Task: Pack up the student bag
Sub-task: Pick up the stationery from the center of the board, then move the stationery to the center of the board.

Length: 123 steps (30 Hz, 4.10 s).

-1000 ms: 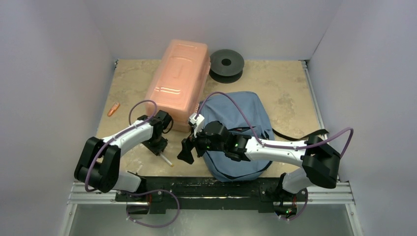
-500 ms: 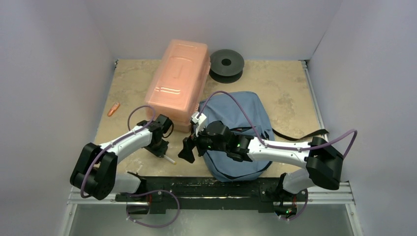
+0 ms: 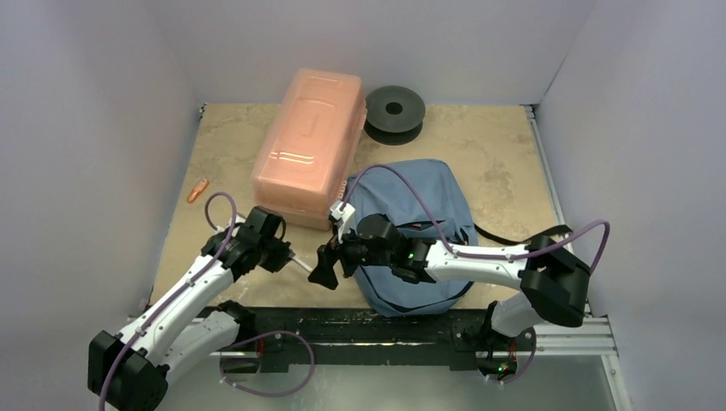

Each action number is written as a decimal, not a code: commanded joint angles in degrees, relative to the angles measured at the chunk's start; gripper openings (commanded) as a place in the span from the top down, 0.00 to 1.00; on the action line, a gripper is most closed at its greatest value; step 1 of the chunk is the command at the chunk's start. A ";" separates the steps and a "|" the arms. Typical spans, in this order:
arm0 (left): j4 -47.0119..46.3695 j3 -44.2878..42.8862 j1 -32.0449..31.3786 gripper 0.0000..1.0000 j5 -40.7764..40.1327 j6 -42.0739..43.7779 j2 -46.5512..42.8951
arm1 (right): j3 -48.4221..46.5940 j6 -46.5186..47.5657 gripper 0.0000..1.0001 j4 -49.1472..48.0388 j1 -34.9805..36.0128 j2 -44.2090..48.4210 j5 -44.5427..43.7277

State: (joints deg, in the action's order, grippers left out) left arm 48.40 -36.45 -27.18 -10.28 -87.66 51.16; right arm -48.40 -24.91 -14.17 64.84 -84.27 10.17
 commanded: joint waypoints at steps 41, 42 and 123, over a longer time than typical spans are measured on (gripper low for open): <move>4.96 -11.35 -2.62 0.50 21.56 32.91 -14.88 | 7.06 17.01 1.00 -15.73 -1.40 5.76 16.89; 4.33 -11.39 -2.52 0.50 23.66 33.81 -15.64 | 7.43 17.56 1.00 -15.76 -1.46 6.31 17.16; -44.24 -27.57 46.57 1.00 -11.94 54.78 35.55 | 6.65 12.89 0.01 1.27 -7.97 22.47 -1.52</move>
State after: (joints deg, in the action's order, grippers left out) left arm 12.38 -61.65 17.58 -24.64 -33.23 83.85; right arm -41.56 -11.40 -10.79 58.00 -62.61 7.31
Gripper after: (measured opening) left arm 0.107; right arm 0.987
